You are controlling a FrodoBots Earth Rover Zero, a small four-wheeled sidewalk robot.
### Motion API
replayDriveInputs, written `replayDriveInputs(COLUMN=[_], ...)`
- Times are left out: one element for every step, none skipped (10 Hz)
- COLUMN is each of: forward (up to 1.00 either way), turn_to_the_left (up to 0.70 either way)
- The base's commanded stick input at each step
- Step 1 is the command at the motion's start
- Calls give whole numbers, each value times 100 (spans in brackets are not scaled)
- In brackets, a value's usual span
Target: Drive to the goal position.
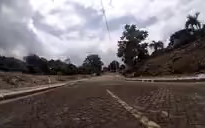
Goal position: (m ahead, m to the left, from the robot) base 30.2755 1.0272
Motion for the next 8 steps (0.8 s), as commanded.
replayDriveInputs(forward=[85, 85, 85, 85, 85, 85, 85, 85], turn_to_the_left=[0, 0, 0, 0, 0, 0, 0, 0])
